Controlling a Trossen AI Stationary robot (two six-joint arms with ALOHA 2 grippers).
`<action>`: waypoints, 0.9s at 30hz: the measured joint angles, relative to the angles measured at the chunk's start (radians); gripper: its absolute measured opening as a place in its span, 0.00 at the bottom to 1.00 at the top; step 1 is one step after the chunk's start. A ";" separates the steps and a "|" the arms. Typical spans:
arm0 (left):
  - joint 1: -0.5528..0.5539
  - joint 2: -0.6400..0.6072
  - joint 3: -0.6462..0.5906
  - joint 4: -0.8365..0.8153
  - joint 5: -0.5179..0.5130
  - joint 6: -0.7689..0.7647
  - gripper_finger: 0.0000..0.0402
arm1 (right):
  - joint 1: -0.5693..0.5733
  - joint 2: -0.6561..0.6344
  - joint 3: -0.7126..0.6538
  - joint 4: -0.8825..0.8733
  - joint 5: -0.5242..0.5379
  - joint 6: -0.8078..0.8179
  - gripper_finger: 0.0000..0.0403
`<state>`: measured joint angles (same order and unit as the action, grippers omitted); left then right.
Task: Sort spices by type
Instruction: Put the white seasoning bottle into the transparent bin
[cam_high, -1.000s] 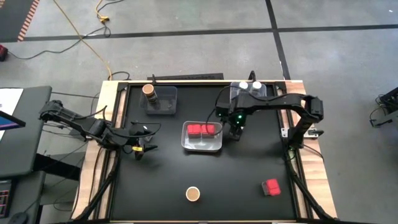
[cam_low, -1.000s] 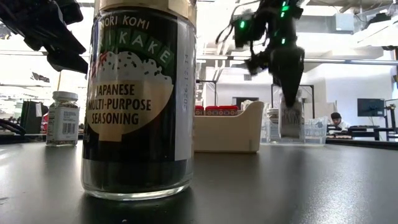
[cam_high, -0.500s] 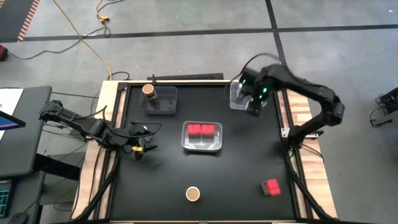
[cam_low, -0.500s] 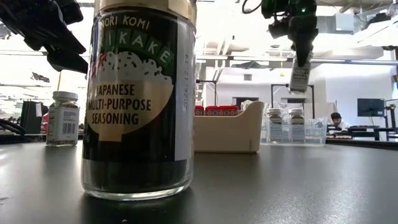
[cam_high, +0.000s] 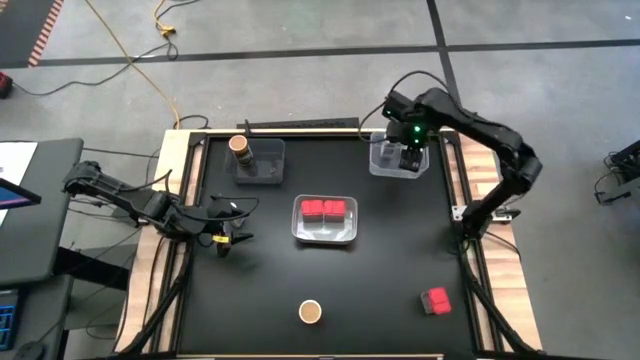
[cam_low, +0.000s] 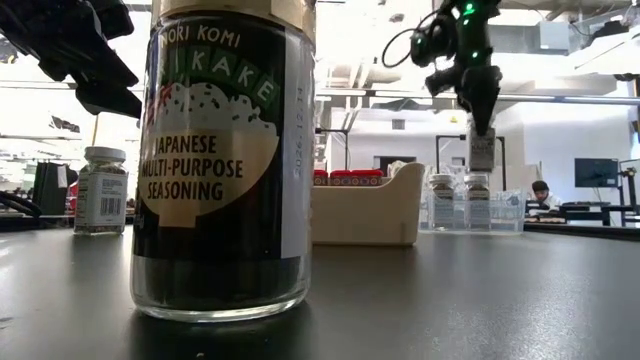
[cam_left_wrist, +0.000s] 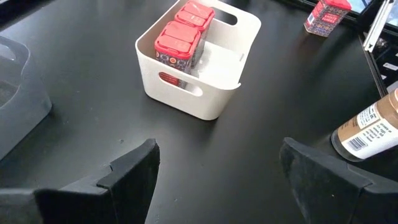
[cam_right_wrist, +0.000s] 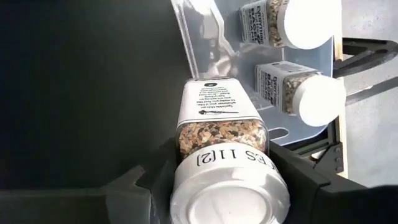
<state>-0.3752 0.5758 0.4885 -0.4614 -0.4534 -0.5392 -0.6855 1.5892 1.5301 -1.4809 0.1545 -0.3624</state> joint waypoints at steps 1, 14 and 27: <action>0.000 0.000 0.000 0.000 0.000 0.000 0.79 | -0.006 0.013 0.000 0.004 0.002 -0.010 0.55; 0.000 0.000 0.000 0.000 0.000 0.000 0.79 | -0.099 0.068 -0.055 0.053 0.025 -0.067 0.55; 0.000 0.000 0.000 -0.003 0.000 0.000 0.79 | -0.105 0.066 -0.167 0.154 0.004 -0.132 0.55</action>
<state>-0.3752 0.5759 0.4885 -0.4645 -0.4538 -0.5388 -0.7900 1.6557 1.3636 -1.3271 0.1589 -0.4948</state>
